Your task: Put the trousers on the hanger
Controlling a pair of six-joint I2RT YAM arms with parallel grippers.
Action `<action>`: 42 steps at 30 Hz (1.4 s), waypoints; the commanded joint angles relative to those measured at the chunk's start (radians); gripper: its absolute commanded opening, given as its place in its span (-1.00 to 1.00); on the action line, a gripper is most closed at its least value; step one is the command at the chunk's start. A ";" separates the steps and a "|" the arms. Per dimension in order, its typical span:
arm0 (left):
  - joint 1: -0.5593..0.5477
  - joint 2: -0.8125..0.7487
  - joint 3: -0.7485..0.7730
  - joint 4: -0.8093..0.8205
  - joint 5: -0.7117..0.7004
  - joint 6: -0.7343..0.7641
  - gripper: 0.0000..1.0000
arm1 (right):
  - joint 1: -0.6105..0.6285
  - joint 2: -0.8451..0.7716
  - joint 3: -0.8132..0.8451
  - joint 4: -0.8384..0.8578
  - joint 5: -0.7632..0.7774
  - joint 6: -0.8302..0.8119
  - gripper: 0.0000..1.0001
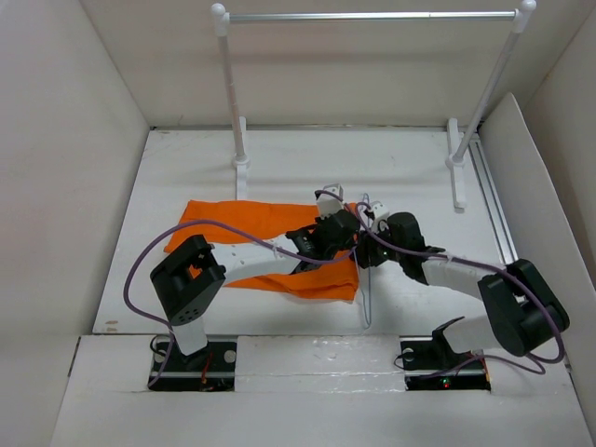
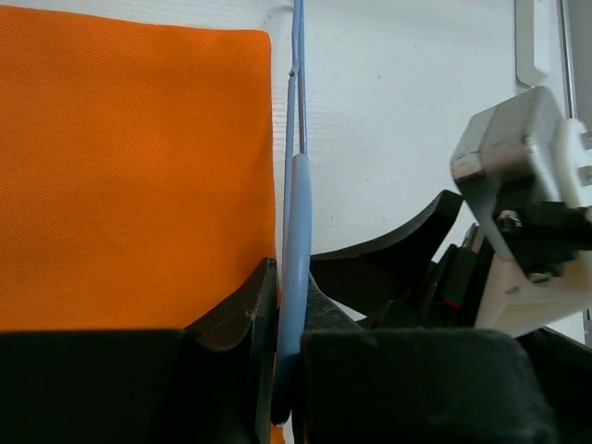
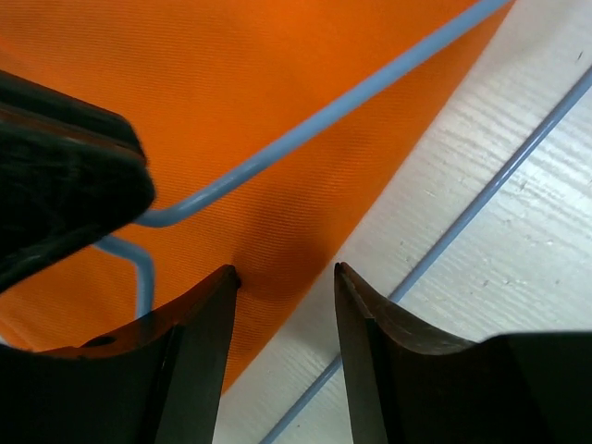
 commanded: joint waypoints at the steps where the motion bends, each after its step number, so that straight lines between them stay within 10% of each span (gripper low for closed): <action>1: -0.001 0.007 -0.028 -0.048 -0.034 0.013 -1.00 | 0.021 0.035 -0.023 0.104 0.026 0.081 0.05; 9: -0.001 0.000 -0.047 -0.059 -0.037 0.013 -1.00 | 0.039 0.082 -0.080 0.139 0.089 0.169 0.17; 15: -0.001 0.017 -0.057 -0.068 -0.053 0.022 -1.00 | 0.047 0.115 -0.107 0.257 -0.021 0.230 -1.00; 26: 0.039 -0.032 -0.145 -0.073 -0.067 0.084 -1.00 | -0.184 -0.253 -0.026 -0.098 -0.031 0.055 -1.00; 42: 0.117 -0.135 -0.217 -0.145 -0.149 0.165 -1.00 | -0.542 -0.335 0.008 -0.338 -0.144 -0.169 -1.00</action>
